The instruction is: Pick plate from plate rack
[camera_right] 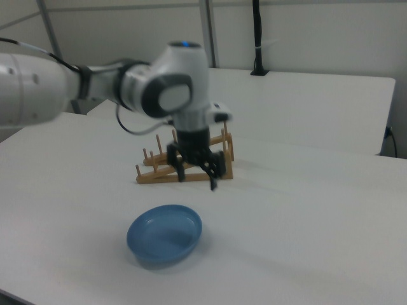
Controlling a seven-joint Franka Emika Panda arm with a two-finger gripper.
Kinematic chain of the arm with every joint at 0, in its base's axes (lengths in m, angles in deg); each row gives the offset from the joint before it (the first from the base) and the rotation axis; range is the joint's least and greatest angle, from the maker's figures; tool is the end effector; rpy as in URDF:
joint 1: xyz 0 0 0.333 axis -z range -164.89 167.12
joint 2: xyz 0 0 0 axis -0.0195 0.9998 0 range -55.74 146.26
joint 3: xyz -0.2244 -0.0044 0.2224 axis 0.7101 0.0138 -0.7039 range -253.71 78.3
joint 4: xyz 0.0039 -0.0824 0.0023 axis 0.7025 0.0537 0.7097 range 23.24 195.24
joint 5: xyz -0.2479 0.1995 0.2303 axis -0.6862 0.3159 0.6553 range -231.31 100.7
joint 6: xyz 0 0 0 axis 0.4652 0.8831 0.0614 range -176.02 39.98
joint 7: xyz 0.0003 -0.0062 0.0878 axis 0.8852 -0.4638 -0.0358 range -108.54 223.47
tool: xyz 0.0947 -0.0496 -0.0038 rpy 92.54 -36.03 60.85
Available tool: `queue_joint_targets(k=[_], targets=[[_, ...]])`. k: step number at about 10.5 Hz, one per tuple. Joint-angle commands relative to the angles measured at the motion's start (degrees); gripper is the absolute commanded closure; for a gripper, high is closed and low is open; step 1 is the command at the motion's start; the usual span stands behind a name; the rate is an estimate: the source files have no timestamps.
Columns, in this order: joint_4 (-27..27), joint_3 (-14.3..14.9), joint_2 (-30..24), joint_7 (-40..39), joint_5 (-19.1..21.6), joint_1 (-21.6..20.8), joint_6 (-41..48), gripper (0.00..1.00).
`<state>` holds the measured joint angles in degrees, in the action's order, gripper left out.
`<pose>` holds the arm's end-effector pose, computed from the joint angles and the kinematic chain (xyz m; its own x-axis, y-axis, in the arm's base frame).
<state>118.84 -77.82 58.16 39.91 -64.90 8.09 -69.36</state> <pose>0.5926 -0.1720 0.4406 0.9970 0.0122 -0.0758 0.0130 -0.9999 0.0095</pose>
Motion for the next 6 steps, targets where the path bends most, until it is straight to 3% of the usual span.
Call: queue_joint_targets(k=[1,3,6], targets=[[-5.3,-7.2,-6.1,13.7,-5.8,-1.3,13.7,0.0],[-7.8,-9.6,-8.1,16.1,-5.2,-1.9,17.7,0.0],[-7.8,-9.8,-9.0,23.8,-5.2,-4.9,17.1,0.0]])
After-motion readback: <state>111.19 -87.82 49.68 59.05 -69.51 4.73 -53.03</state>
